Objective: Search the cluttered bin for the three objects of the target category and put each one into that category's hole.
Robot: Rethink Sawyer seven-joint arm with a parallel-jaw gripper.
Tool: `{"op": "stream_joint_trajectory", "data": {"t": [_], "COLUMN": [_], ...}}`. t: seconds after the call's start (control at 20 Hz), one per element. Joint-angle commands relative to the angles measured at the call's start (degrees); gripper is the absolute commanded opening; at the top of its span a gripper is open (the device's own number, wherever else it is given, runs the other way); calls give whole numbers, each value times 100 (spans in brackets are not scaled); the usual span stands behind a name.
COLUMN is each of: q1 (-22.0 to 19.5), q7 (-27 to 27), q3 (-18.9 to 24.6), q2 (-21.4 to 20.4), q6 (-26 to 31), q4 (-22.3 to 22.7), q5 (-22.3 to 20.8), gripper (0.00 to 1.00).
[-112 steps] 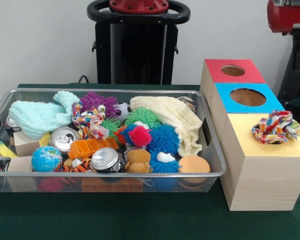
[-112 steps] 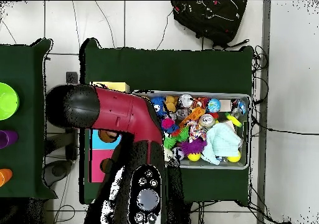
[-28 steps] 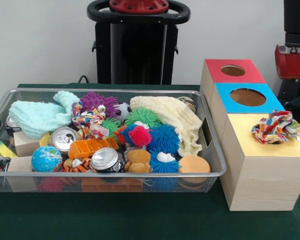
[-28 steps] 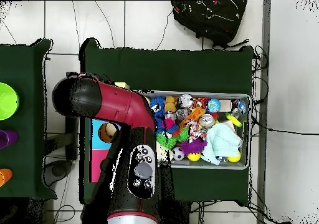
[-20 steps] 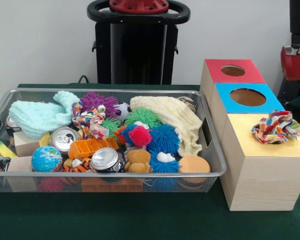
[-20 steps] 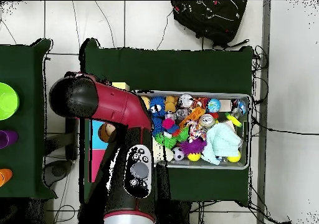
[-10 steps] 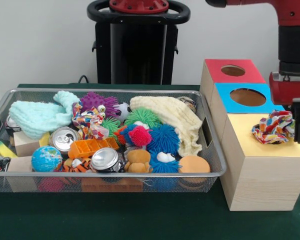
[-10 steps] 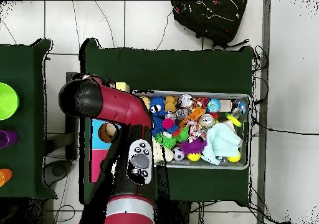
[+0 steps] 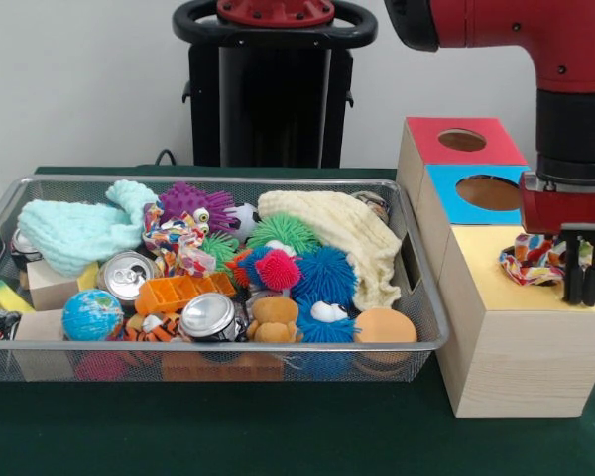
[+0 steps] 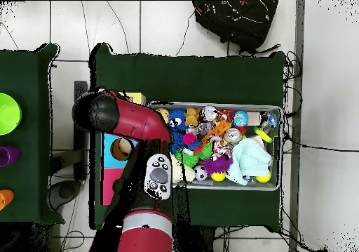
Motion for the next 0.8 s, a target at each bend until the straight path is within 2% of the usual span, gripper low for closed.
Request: {"op": "stream_joint_trajectory", "data": {"t": [0.05,0.45,0.7,0.8], "q1": [-232,-34,105,102], "q7": [1047,1108,1247,1220], "q3": [472,-111,-512,-513], "q2": [95,-519,-726,-710], "q6": [-76,967,1952,1934], "q4": [61,-39,-441,-461], "q5": [67,-137,-318,-298], "gripper": [0,0,0,0]}}
